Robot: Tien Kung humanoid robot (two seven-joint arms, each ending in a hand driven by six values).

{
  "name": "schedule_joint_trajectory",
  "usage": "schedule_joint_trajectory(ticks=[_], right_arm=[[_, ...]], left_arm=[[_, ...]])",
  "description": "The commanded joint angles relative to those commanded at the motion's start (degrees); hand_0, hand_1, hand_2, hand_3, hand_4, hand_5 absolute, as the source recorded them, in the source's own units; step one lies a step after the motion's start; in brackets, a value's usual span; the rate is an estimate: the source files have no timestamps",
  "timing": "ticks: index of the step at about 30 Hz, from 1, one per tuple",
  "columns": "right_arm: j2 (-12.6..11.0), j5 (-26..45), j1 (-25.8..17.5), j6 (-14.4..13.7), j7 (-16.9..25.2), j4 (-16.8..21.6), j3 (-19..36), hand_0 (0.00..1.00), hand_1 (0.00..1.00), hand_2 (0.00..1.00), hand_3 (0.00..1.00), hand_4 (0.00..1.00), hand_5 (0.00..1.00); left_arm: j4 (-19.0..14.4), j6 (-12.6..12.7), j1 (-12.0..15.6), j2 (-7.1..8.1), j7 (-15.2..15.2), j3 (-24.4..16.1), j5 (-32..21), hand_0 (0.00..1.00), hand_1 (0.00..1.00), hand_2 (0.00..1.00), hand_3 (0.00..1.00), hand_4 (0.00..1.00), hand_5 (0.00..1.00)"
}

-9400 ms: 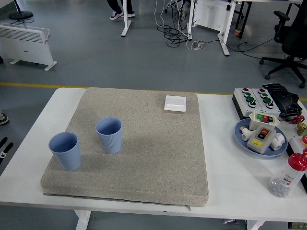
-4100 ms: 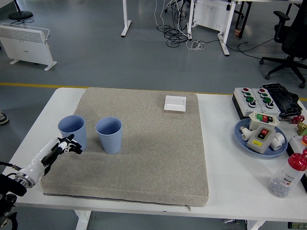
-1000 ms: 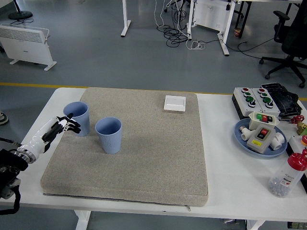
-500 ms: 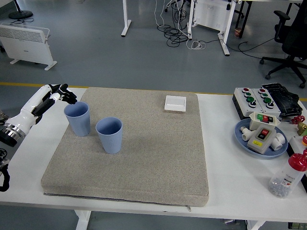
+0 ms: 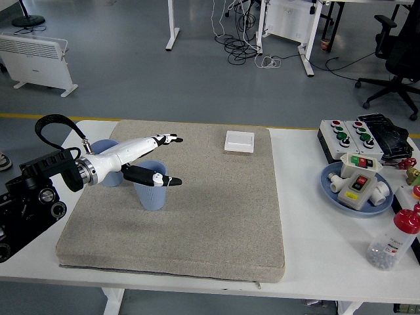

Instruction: Push cup pick cup insert cup

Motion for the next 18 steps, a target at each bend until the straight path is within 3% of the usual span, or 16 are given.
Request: schedule_joint_trajectory(ticks=[2, 3, 8, 9, 18], right_arm=[[0.0, 0.2, 0.0, 0.0, 0.0, 0.0, -0.1, 0.725, 0.646, 0.648, 0.578, 0.127, 0.473], [-0.1, 0.2, 0.0, 0.0, 0.0, 0.0, -0.1, 0.725, 0.645, 0.648, 0.578, 0.127, 0.473], [-0.2, 0.4, 0.0, 0.0, 0.0, 0.0, -0.2, 0.725, 0.645, 0.648, 0.578, 0.127, 0.473], [-0.2, 0.5, 0.0, 0.0, 0.0, 0.0, -0.3, 0.725, 0.644, 0.648, 0.577, 0.127, 0.473], [-0.3, 0.5, -0.1, -0.1, 0.0, 0.0, -0.5, 0.724, 0.644, 0.647, 0.577, 0.127, 0.471]], left_arm=[[1.3, -0.1, -1.6, -0.54, 0.3, 2.3, 1.0, 0.968, 0.955, 0.998, 0.973, 0.998, 0.588], [1.8, -0.1, -2.1, -0.72, 0.4, 3.1, 1.2, 0.98, 0.964, 0.998, 0.982, 0.998, 0.502], [4.4, -1.1, -4.2, -1.64, 1.4, 6.1, 2.2, 0.98, 0.964, 0.998, 0.982, 0.998, 0.502], [5.9, -1.4, -5.0, -2.14, 1.8, 7.2, 2.8, 0.984, 0.96, 0.998, 0.981, 0.954, 0.356], [10.4, -1.8, -6.8, -3.85, 2.8, 9.0, 4.3, 0.985, 0.952, 0.998, 0.974, 0.943, 0.328]])
